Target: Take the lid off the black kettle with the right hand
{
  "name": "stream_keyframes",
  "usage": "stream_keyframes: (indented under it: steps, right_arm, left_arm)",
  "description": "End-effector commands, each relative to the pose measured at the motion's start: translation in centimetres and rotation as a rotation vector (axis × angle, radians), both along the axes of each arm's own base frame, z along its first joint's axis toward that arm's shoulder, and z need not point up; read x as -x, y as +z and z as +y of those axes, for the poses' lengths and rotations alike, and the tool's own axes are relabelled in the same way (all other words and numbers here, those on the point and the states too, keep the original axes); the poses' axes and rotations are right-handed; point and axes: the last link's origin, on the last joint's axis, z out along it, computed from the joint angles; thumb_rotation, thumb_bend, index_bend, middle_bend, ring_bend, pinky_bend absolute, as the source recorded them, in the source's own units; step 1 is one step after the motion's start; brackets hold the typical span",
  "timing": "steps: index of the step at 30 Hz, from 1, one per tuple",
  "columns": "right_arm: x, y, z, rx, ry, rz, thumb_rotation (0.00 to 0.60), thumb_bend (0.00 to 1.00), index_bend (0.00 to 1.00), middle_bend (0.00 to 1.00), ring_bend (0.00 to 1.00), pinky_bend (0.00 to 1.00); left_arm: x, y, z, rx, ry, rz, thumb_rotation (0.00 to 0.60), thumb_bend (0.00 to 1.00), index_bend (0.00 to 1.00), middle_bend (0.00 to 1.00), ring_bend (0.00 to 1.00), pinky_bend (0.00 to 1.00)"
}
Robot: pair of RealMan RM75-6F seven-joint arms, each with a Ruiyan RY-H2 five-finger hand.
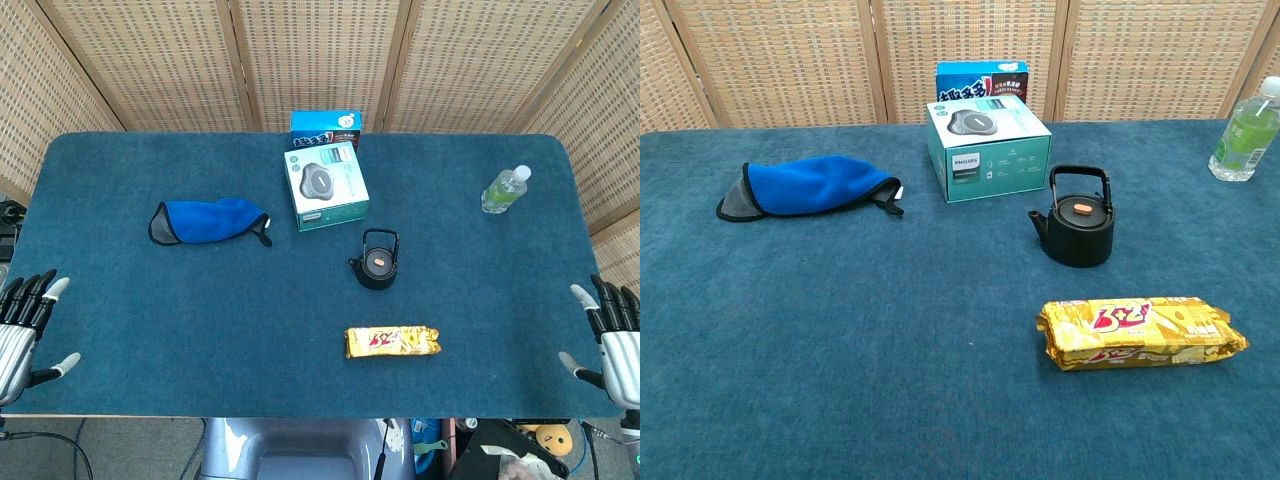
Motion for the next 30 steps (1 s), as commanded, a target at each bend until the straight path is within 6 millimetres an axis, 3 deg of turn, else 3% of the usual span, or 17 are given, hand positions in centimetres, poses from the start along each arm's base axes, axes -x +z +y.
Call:
stream_keyframes:
  steps: [1,4,7,10,14,20,25,30]
  right_arm:
    - [-0.1,-0.1,0.0,-0.001,0.008,0.0,0.6,0.0,0.0,0.0,0.0,0.0]
    - [-0.6,-0.4,-0.4,-0.018,0.033,-0.016,0.6,0.0,0.0,0.0,0.0,0.0]
    - [-2.2,-0.5,-2.0,-0.054,0.087,-0.031,0.6,0.0,0.0,0.0,0.0,0.0]
    - [-5.1,-0.6,-5.6,-0.107,0.153,-0.062,0.6,0.0,0.0,0.0,0.0,0.0]
    - [-8.3,-1.5,-10.2,-0.175,0.14,-0.131,0.6,0.0,0.15,0.0,0.0,0.0]
    - [-12.8,-5.3,-16.5,-0.295,0.063,-0.155,0.6,0.1,0.3,0.0,0.0,0.0]
    - [-14.7,-8.8,-19.3,-0.336,0.004,-0.172,0.6,0.22,0.4,0.0,0.0,0.0]
    - [-15.7,-11.7,-20.5,-0.349,-0.033,-0.171,0.6,0.33,0.45,0.0,0.0,0.0]
  left_arm:
    - [0.1,0.0,0.0,0.003,0.001,-0.008,0.6,0.12,0.0,0.0,0.0,0.0]
    - [0.1,0.1,0.1,-0.003,0.001,-0.014,0.6,0.12,0.0,0.0,0.0,0.0]
    - [0.0,0.2,0.3,-0.01,-0.007,-0.018,0.6,0.12,0.0,0.0,0.0,0.0]
    - [0.0,0.1,0.4,-0.011,-0.011,-0.017,0.6,0.12,0.0,0.0,0.0,0.0]
    - [0.0,0.1,0.6,-0.01,-0.013,-0.021,0.6,0.12,0.0,0.0,0.0,0.0]
    - [0.4,0.0,1.2,-0.007,-0.004,-0.023,0.6,0.12,0.0,0.0,0.0,0.0]
    - [0.8,-0.3,1.8,0.0,0.016,-0.014,0.6,0.12,0.0,0.0,0.0,0.0]
    - [1.1,-0.3,2.3,-0.001,0.036,-0.019,0.6,0.12,0.0,0.0,0.0,0.0]
